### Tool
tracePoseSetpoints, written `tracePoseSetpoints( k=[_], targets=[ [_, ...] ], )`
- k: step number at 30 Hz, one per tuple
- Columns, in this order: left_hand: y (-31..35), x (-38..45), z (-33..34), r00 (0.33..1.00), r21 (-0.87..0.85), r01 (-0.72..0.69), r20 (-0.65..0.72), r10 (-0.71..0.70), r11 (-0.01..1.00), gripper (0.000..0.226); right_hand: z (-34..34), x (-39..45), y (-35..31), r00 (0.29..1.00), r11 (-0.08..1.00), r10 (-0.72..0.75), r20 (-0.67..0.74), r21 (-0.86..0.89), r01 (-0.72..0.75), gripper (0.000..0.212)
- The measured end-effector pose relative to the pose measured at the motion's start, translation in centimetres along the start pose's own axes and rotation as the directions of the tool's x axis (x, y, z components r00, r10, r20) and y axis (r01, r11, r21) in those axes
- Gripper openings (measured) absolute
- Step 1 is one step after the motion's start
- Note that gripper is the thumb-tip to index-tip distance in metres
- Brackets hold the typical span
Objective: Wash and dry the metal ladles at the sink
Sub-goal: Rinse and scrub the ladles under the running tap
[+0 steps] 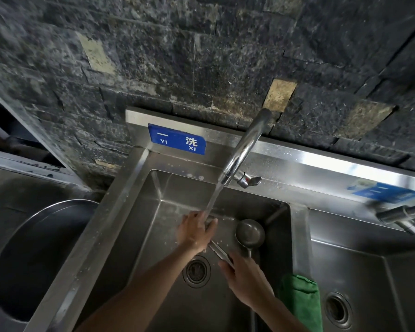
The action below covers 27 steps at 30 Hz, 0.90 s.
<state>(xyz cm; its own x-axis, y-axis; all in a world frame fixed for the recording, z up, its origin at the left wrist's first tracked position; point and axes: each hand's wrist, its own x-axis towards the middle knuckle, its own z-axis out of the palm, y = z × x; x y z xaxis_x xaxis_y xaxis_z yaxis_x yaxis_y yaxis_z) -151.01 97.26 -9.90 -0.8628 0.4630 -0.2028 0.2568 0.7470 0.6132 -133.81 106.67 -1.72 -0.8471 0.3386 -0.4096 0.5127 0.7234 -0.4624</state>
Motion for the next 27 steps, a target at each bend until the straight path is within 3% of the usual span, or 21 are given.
tracePoseSetpoints(
  k=[3,5,6,7,9,11,14,15,17,18,20,22,23,24,25,27],
  targets=[
    [1.9,1.5,-2.1,0.971,-0.119,0.203,0.155,-0.183,0.972,0.057,-0.4,-1.3,0.7,1.000,0.995,-0.011,0.006,-0.100,0.012,0.030],
    [3.0,1.6,-2.6,0.950,-0.119,0.283,0.173,-0.261,0.952,0.049,-0.6,-1.6,0.9,1.000,0.993,-0.028,0.015,-0.111,0.029,0.029],
    [3.6,1.0,-2.1,0.955,-0.143,0.278,0.146,-0.257,0.950,0.042,-0.7,-1.3,0.6,0.999,0.992,-0.038,0.014,-0.119,0.039,0.030],
    [4.3,0.0,-1.3,0.971,-0.088,0.236,0.061,-0.231,0.968,0.038,-0.7,-1.1,0.2,0.999,0.991,-0.045,0.007,-0.126,0.046,0.030],
    [4.9,-1.3,-1.3,0.980,0.092,0.191,0.042,-0.196,0.977,0.039,-0.5,-0.6,-0.8,0.999,0.990,-0.046,-0.002,-0.130,0.046,0.031],
    [4.4,-0.4,-3.0,0.958,-0.027,0.273,0.098,-0.269,0.962,0.043,-0.2,-0.8,-0.9,0.999,0.988,-0.048,0.005,-0.150,0.048,0.032],
    [2.0,1.9,-3.4,0.835,-0.317,0.549,0.161,-0.526,0.773,0.046,0.2,-1.4,-0.5,0.999,0.986,-0.041,-0.003,-0.163,0.040,0.038],
    [1.9,1.6,-3.0,0.821,-0.322,0.566,0.138,-0.553,0.759,0.046,0.3,-1.1,-0.6,0.999,0.987,-0.037,-0.005,-0.157,0.036,0.038],
    [3.2,-0.3,-1.3,0.835,-0.307,0.514,-0.037,-0.549,0.801,0.043,0.4,-0.1,-1.5,0.999,0.991,-0.032,-0.025,-0.133,0.029,0.036],
    [3.7,-1.1,-0.5,0.810,-0.422,0.490,-0.103,-0.577,0.763,0.049,0.5,0.7,-2.1,0.999,0.994,-0.028,-0.044,-0.104,0.023,0.034],
    [4.9,-1.8,-1.3,0.663,-0.706,0.495,-0.071,-0.746,0.507,0.085,0.7,2.1,-3.2,0.997,0.998,-0.028,-0.069,-0.058,0.024,0.036],
    [4.7,-1.6,-2.9,0.533,-0.846,0.502,0.139,-0.835,0.179,0.102,0.9,3.3,-4.4,0.996,0.999,-0.046,-0.078,-0.015,0.045,0.035],
    [4.6,-1.8,-4.0,0.533,-0.886,0.462,0.248,-0.809,0.033,0.093,1.0,3.9,-5.0,0.996,0.999,-0.047,-0.074,0.007,0.047,0.034],
    [4.5,-2.1,-5.0,0.598,-0.905,0.416,0.345,-0.724,-0.088,0.076,1.0,4.5,-5.4,0.996,0.998,-0.047,-0.076,0.034,0.049,0.034],
    [4.7,-2.7,-6.1,0.671,-0.905,0.401,0.397,-0.626,-0.145,0.057,0.8,5.0,-6.0,0.994,0.996,-0.050,-0.093,0.070,0.056,0.034],
    [4.7,-3.3,-7.9,0.764,-0.901,0.427,0.406,-0.501,-0.079,0.036,0.6,6.3,-6.9,0.989,0.981,-0.082,-0.119,0.166,0.101,0.035]
  ],
)
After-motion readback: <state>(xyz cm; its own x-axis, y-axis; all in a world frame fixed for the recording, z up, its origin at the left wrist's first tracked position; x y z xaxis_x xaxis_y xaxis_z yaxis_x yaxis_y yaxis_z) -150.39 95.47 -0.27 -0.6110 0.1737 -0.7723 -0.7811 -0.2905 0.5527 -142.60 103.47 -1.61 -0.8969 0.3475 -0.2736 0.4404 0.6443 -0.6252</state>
